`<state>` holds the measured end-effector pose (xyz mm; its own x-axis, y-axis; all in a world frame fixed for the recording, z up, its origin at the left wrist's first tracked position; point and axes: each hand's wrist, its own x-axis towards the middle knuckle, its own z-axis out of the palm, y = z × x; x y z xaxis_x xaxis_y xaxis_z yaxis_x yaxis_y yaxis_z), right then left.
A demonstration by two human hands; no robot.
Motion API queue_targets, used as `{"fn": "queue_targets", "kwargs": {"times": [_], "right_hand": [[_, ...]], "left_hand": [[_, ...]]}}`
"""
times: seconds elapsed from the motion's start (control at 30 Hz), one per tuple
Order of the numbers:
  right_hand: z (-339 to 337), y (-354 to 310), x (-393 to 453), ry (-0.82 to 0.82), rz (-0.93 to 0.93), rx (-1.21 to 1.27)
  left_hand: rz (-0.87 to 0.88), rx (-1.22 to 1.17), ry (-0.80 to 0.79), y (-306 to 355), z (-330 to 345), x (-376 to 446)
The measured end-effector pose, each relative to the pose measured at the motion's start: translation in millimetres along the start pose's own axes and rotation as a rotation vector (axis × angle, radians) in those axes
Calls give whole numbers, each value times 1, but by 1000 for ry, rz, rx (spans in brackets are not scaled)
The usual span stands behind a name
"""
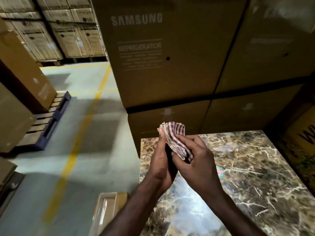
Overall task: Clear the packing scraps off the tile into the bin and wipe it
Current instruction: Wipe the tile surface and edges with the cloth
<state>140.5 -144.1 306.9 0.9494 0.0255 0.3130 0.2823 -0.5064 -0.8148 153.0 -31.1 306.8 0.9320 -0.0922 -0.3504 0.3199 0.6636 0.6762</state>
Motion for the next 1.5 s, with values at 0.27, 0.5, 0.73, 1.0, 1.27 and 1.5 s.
{"fn": "queue_targets", "kwargs": {"times": [0.27, 0.5, 0.73, 1.0, 1.27, 1.5], "right_hand": [[-32, 15, -1, -112, 302, 318], [-48, 21, 7, -80, 532, 636], [-56, 22, 7, -3, 709, 842], [-74, 41, -2, 61, 898, 1353], [-44, 45, -27, 40, 914, 1638], [-17, 48, -25, 17, 919, 1810]], "left_hand": [[-20, 18, -29, -23, 16, 1], [9, 80, -84, -38, 2, 3], [-90, -164, -33, -30, -18, 1], [-144, 216, 21, 11, -29, 13], [-212, 383, -333, 57, 3, 17], [-274, 759, -471, 63, 20, 28]]}}
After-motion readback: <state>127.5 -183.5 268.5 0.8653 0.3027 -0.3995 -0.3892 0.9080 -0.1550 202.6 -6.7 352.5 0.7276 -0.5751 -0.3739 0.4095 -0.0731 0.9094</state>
